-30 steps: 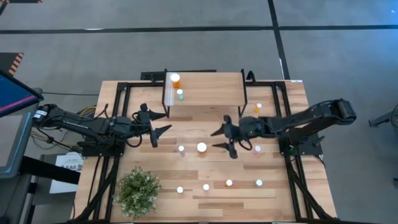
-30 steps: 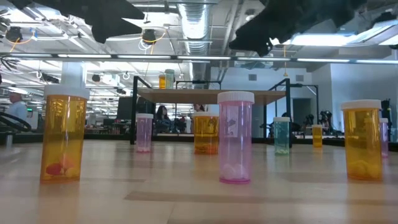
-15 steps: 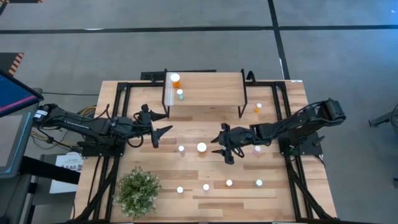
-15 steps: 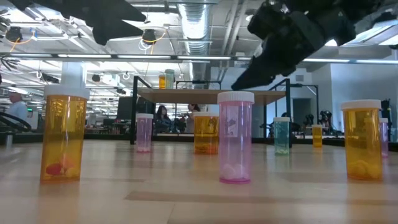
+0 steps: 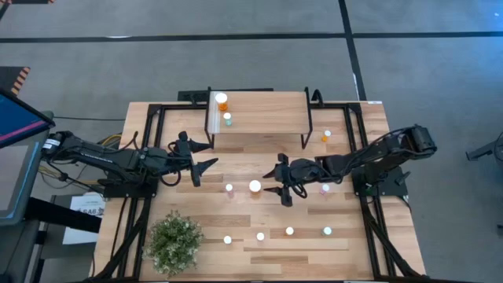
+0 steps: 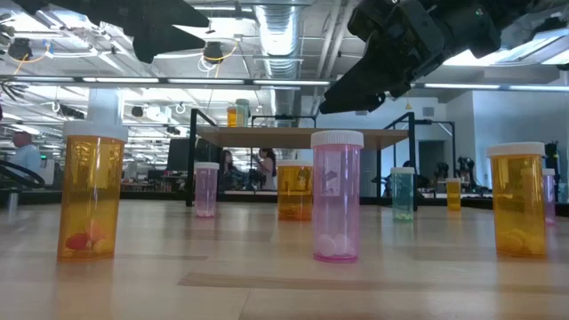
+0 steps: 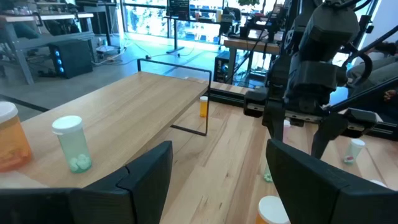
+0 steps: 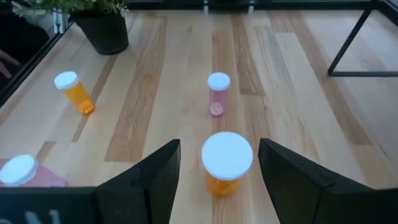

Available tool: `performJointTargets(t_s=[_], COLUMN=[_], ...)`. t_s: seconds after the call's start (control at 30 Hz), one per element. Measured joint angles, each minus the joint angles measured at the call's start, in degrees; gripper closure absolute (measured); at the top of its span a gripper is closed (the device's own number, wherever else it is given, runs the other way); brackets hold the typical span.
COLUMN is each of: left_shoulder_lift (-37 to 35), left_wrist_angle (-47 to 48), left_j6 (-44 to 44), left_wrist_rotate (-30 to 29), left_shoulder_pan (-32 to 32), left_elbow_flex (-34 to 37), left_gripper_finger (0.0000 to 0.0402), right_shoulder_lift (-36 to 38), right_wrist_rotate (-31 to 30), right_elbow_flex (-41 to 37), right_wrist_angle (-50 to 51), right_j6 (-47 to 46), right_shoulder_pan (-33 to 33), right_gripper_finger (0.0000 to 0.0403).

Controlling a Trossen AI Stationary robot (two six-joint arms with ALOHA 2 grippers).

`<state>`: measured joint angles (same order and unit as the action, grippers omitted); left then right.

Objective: Pick and place medicine bottles onto shelf by color
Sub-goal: Put the orange pill bottle on the shelf

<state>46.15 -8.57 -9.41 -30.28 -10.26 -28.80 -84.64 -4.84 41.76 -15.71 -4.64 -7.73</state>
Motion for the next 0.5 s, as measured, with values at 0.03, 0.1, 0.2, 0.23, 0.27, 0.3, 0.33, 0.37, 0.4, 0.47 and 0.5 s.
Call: performJointTargets(t_s=[0.03,0.1,0.2,0.23,0.27,0.3,0.33,0.37,0.4,0.47,0.5], left_shoulder_lift=[0.00,0.00,0.00,0.00,0.00,0.00,0.00,0.00,0.00,0.00,0.00], left_wrist_angle=[0.01,-0.01,-0.01,0.01,0.03,0.01,-0.01,0.01,0.03,0.01,0.01], left_j6=[0.01,0.03,0.07,0.07,0.09,0.09,0.10,0.09,0.09,0.07,0.07], left_wrist_rotate=[0.00,0.00,0.00,0.00,-0.02,-0.02,-0.02,-0.03,-0.04,-0.04,-0.04], left_shoulder_pan=[-0.01,0.00,0.00,0.00,0.00,0.00,-0.02,0.00,-0.01,0.00,0.00], left_elbow_flex=[0.00,0.00,0.00,0.00,0.00,0.00,0.00,0.00,0.00,0.00,0.00], left_gripper_finger=[0.0155,0.0155,0.0155,0.0155,0.0155,0.0155,0.0155,0.0155,0.0155,0.0155,0.0155], right_shoulder_lift=[-0.24,-0.16,-0.11,-0.11,-0.11,-0.11,-0.11,-0.17,-0.66,-1.05,-1.05], right_wrist_rotate=[0.03,0.16,0.38,0.39,0.39,0.40,0.39,0.41,0.41,0.44,0.46], right_elbow_flex=[0.35,0.69,0.83,0.83,0.83,0.83,0.83,0.83,0.83,0.77,0.72], right_wrist_angle=[-0.01,-0.04,-0.38,-0.36,-0.53,-0.76,-0.80,-0.68,-1.00,-0.58,-0.86], right_j6=[0.02,0.06,0.12,0.13,0.13,0.13,0.13,0.11,0.11,0.11,0.11], right_shoulder_pan=[0.00,0.00,0.00,0.00,0.00,0.00,-0.07,-0.09,-0.10,-0.15,-0.16], right_gripper_finger=[0.0163,0.0162,0.0158,0.0155,0.0152,0.0148,0.0143,0.0138,0.0133,0.0121,0.0115])
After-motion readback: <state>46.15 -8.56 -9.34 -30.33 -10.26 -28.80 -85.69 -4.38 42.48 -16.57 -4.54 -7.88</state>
